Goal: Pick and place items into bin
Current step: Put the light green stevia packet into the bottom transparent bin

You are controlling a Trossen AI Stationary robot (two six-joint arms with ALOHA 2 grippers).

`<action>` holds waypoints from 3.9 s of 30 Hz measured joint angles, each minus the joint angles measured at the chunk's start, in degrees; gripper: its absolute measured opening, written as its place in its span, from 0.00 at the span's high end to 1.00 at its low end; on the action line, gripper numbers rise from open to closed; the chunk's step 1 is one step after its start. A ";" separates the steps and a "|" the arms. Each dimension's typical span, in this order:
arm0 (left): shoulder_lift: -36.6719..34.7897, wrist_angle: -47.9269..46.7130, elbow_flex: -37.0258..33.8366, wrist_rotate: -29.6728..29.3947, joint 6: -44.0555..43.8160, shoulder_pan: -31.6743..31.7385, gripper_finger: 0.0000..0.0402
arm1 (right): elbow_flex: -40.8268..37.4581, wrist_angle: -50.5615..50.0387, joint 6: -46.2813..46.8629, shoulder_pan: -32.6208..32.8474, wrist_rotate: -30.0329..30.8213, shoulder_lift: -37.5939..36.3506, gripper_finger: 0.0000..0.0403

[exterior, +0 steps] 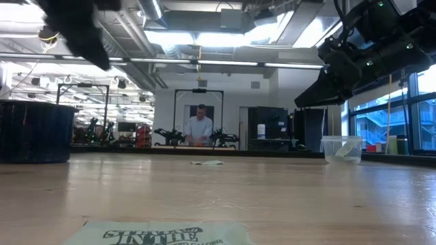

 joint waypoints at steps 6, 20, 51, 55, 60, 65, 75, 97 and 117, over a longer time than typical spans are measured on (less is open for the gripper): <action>3.77 9.60 0.00 7.11 21.37 10.54 0.73 | 0.00 -0.02 0.00 -0.02 0.00 0.00 0.66; 19.74 30.93 0.00 12.44 50.41 20.59 0.67 | 0.00 -0.28 -0.02 -0.02 0.00 1.85 0.66; 38.56 42.95 0.00 16.75 48.09 26.15 0.70 | 0.02 0.78 -0.26 -0.01 0.01 4.52 0.66; 39.92 43.28 0.07 16.76 47.52 26.26 0.71 | 0.02 0.76 -0.26 0.00 0.00 4.52 0.66; 42.68 44.46 0.32 17.31 46.23 26.46 0.73 | 0.02 0.70 -0.26 0.00 0.00 4.52 0.66; 43.41 44.67 0.39 17.42 46.02 26.44 0.76 | 0.02 0.72 -0.26 0.00 0.00 4.52 0.66; 43.47 44.49 0.29 17.80 46.09 26.38 0.88 | 0.02 0.72 -0.24 -0.02 0.02 4.52 0.66; 29.46 32.42 -0.30 19.70 43.69 26.31 0.99 | 0.02 0.74 -0.24 0.00 0.00 4.52 0.66; 3.82 12.94 -0.09 20.55 23.41 12.30 0.99 | 0.02 0.81 0.00 -0.01 0.00 4.50 0.66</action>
